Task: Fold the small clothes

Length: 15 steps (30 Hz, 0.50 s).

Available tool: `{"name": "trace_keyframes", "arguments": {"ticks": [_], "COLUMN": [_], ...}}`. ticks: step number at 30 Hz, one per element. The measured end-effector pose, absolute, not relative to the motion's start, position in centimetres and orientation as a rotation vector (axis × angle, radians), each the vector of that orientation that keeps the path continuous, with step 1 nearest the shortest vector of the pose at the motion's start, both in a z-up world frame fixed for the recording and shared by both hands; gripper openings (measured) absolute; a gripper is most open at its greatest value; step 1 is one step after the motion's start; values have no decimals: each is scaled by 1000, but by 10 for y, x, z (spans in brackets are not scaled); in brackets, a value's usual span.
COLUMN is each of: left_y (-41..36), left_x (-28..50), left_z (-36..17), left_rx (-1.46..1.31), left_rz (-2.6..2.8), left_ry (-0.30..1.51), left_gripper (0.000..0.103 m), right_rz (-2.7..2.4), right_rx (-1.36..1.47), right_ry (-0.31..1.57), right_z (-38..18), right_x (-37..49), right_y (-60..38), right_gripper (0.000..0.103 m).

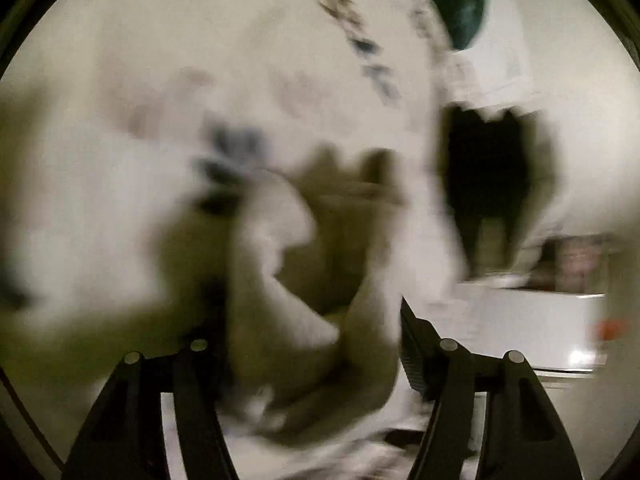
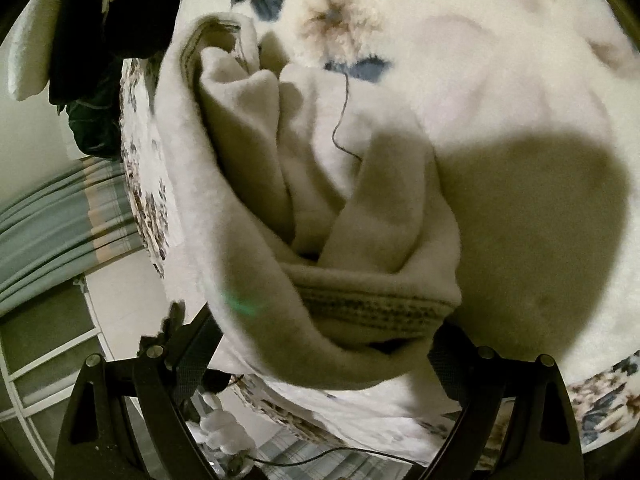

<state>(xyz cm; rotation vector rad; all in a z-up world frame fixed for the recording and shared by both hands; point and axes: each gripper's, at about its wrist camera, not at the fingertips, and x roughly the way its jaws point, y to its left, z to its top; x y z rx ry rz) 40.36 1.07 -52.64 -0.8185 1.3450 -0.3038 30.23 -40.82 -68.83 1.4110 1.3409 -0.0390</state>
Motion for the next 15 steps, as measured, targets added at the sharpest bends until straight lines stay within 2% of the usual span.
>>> {"name": "trace_keyframes", "arguments": {"ticks": [7,11,13,15], "left_y": [-7,-12,-17,-23], "left_x": [404,409,408,406], "left_z": [-486,-496,-507,-505], "left_rx": [-576,-580,-570,-572], "left_rz": [-265,-317,-352,-430], "left_ry": [1322,1328,1318,1281], "left_gripper": [62,62,60,48], "right_rz": [-32,-26,-25,-28], "right_rx": [1388,1365,1364,1363], "right_ry": [1362,1374,1375,1377], "right_z": [-690,-687,-688,-687], "right_x": [307,309,310,311], "right_y": [-414,-413,-413,-412], "right_gripper": [96,96,96,96]}}
